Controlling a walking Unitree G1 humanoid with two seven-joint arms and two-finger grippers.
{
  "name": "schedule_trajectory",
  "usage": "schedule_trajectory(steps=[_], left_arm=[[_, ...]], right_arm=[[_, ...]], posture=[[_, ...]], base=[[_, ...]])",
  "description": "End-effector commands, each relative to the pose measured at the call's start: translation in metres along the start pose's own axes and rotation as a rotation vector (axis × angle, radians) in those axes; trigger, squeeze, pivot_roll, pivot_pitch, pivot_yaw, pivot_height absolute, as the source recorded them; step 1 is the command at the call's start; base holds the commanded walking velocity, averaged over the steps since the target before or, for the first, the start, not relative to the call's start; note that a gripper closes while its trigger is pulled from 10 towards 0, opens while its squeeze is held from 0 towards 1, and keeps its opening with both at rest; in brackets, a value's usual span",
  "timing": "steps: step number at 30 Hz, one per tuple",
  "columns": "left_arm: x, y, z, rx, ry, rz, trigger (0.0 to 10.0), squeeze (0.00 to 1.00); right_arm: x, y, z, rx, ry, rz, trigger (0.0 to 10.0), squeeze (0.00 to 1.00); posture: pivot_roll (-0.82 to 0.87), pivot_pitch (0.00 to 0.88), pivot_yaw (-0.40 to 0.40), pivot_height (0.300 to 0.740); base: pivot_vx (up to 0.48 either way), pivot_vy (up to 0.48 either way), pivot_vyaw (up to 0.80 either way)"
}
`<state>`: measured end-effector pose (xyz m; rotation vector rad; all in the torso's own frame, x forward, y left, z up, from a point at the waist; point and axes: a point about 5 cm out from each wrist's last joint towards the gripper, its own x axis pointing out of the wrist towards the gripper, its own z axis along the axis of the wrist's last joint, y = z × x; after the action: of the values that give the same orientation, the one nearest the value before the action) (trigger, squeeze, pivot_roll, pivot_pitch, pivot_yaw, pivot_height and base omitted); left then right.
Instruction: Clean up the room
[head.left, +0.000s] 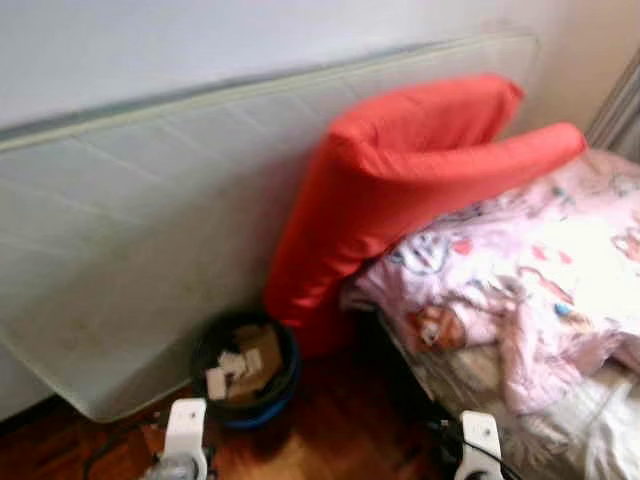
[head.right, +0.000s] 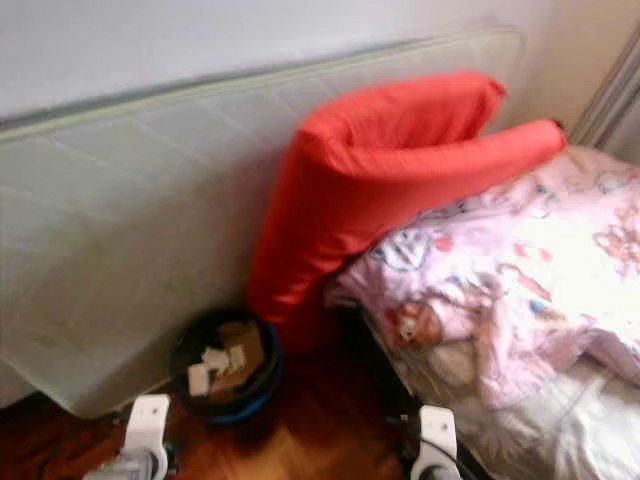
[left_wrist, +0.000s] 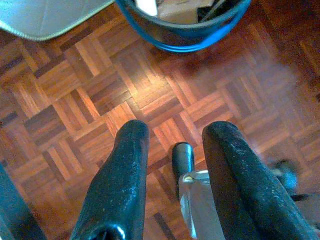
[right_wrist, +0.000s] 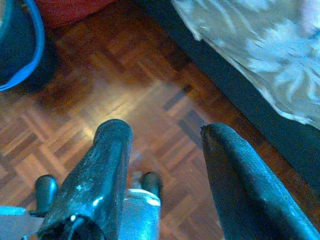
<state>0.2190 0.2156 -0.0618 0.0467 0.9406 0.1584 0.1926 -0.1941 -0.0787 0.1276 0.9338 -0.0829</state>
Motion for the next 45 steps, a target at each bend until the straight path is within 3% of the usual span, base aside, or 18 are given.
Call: schedule_trajectory(steps=[1, 8, 36, 45], left_arm=[[0.0002, -0.0104, 0.0002, -0.011, 0.002, -0.024, 10.0, 0.00], [0.0003, -0.0102, 0.0004, -0.010, 0.003, -0.025, 10.0, 0.00], [0.0004, -0.0098, 0.0018, -0.001, 0.000, -0.034, 10.0, 0.00], [0.0004, -0.0104, 0.0023, 0.005, -0.004, -0.044, 10.0, 0.00]], right_arm=[[-0.0020, -0.0092, -0.0048, -0.003, 0.021, -0.019, 10.0, 0.00], [-0.0019, -0.0089, -0.0047, -0.005, 0.023, -0.016, 10.0, 0.00], [-0.0017, -0.0082, -0.0045, 0.006, 0.025, -0.020, 10.0, 0.00], [-0.0018, -0.0086, -0.0030, 0.045, -0.007, -0.030, 10.0, 0.00]], posture=[[0.00, 0.000, -0.059, 0.740], [0.00, 0.000, -0.059, 0.740], [0.00, 0.000, -0.052, 0.740], [0.00, 0.000, -0.054, 0.740]], base=[[0.000, -0.289, -0.80], [0.000, -0.283, -0.80], [0.000, 0.000, -0.79], [0.000, -0.455, -0.26]])
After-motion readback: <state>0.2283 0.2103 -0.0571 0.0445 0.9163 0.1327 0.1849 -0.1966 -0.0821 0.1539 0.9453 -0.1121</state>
